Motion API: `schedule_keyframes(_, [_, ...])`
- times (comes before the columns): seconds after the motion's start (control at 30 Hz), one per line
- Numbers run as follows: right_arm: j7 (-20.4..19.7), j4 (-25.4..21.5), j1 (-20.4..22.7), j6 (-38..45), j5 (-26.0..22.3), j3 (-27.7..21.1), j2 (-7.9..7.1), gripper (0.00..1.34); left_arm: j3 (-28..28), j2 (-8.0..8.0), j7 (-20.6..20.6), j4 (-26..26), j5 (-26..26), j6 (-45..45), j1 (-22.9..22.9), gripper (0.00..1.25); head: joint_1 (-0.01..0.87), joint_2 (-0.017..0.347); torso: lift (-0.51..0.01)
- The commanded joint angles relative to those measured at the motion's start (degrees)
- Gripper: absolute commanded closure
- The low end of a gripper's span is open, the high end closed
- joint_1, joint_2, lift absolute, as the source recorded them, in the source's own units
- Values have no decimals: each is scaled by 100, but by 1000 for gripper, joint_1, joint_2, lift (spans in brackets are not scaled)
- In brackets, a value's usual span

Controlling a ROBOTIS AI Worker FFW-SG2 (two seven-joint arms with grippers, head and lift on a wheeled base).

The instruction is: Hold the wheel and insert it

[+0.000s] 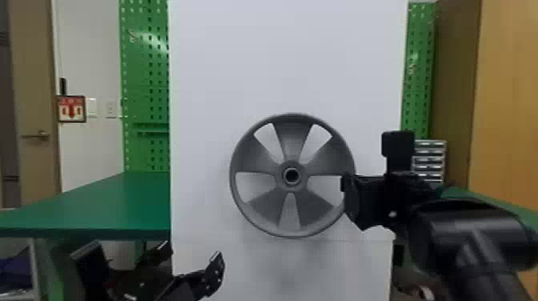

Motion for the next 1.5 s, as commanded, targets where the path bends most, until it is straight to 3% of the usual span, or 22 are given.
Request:
schedule_keyframes(0.0, [0, -1, 20, 0, 0, -14, 1, 104, 14, 0, 0, 0, -9, 0, 3, 101, 97, 15, -442])
schedule_keyframes(0.4, [0, -10, 55, 0, -62, 4, -7, 104, 23, 0, 0, 0, -9, 0, 29, 101, 97, 15, -442])
schedule_keyframes(0.67, [0, -440, 257, 35, -167, 83, -7, 104, 32, 0, 0, 0, -9, 0, 56, 101, 97, 15, -442])
schedule_keyframes(0.97, [0, -1732, 855, 439, -396, 153, -16, 108, 58, -9, 0, 0, -9, 0, 73, 101, 97, 15, -442])
schedule_keyframes(1.23, [0, -2928, 1619, 598, -457, 127, 72, 108, 84, -9, 0, -9, 9, 0, 100, 101, 97, 15, -442])
schedule_keyframes(1.33, [0, -3332, 2015, 598, -466, 65, 28, 108, 102, -9, 0, -9, 26, -35, 108, 101, 97, 15, -442])
schedule_keyframes(1.47, [0, -3683, 2586, 475, -677, -32, -157, 110, 137, -9, 0, -9, 26, -88, 126, 101, 97, 15, -442])
